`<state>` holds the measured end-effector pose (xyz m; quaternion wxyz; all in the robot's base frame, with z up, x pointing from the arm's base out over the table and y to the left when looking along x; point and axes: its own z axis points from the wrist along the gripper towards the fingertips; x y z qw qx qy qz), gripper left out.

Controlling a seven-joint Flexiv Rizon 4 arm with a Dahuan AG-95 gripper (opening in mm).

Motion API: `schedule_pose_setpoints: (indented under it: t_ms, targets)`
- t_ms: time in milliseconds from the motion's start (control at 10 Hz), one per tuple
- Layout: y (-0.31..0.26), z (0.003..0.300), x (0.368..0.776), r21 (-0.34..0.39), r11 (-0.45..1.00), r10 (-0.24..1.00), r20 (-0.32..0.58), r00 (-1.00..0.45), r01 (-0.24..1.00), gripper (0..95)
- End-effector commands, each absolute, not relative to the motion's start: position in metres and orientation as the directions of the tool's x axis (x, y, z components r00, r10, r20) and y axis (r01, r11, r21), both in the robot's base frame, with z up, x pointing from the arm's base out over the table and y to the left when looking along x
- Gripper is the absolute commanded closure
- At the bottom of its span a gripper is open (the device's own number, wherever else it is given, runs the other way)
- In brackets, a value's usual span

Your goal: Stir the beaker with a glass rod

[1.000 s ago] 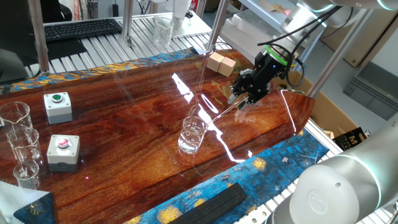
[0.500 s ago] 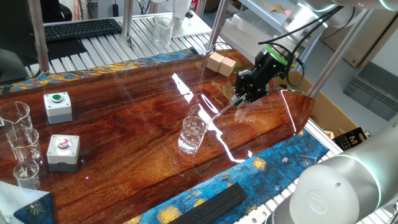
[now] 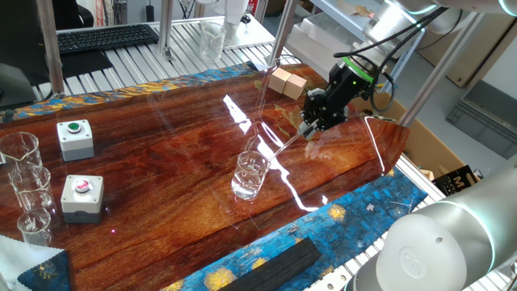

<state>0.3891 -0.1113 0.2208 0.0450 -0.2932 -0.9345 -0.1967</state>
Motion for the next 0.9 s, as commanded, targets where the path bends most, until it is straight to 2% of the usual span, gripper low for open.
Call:
schedule_pose_setpoints:
  t_ms: [100, 900]
  targets:
    - [-0.109, 0.224, 0.389, 0.329, 0.746, 0.543, 0.202, -0.815, 0.579, 95.0]
    - [-0.092, 0.245, 0.387, 0.257, 0.711, 0.62, 0.208, -0.756, 0.654, 95.0]
